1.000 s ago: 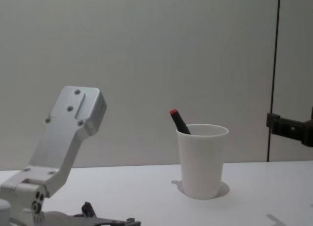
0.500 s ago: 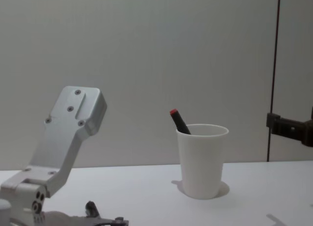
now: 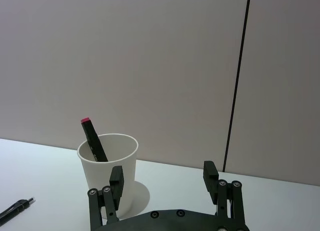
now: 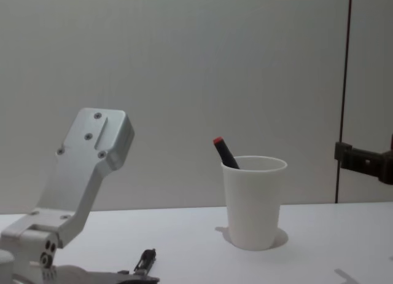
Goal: Place the pen into the pen holder.
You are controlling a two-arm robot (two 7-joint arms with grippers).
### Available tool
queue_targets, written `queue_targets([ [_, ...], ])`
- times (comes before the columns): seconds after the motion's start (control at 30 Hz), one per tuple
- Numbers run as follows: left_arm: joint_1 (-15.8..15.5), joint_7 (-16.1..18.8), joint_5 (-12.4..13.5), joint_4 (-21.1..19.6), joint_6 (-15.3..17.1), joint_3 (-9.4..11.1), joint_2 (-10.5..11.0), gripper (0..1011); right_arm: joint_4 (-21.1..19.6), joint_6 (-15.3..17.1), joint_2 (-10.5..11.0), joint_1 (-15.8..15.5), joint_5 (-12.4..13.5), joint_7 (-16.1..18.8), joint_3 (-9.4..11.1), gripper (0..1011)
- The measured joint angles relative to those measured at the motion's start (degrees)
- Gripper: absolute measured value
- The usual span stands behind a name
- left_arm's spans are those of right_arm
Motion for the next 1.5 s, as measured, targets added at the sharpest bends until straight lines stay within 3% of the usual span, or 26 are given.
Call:
queue_targets([
  [0.43,0.1,-0.1,0.1,0.0,-0.3,0.0,0.0,117,0.0,0.0,0.0,0.0,0.0,0.0,0.0,1001],
  [0.63,0.3,-0.3,0.9,0.1,-2.7,-0.2,0.0,117,0.0,0.0,0.0,0.0,0.0,0.0,0.0,1001],
  [1.2,1.5,-1.3,4.6,-1.0,-14.0,-1.3,1.1,117,0.0,0.0,0.0,0.0,0.0,0.0,0.0,1001],
  [1.5,1.8,-3.1,6.7,-2.0,-21.8,-2.5,2.0,116,0.0,0.0,0.0,0.0,0.0,0.0,0.0,1001],
])
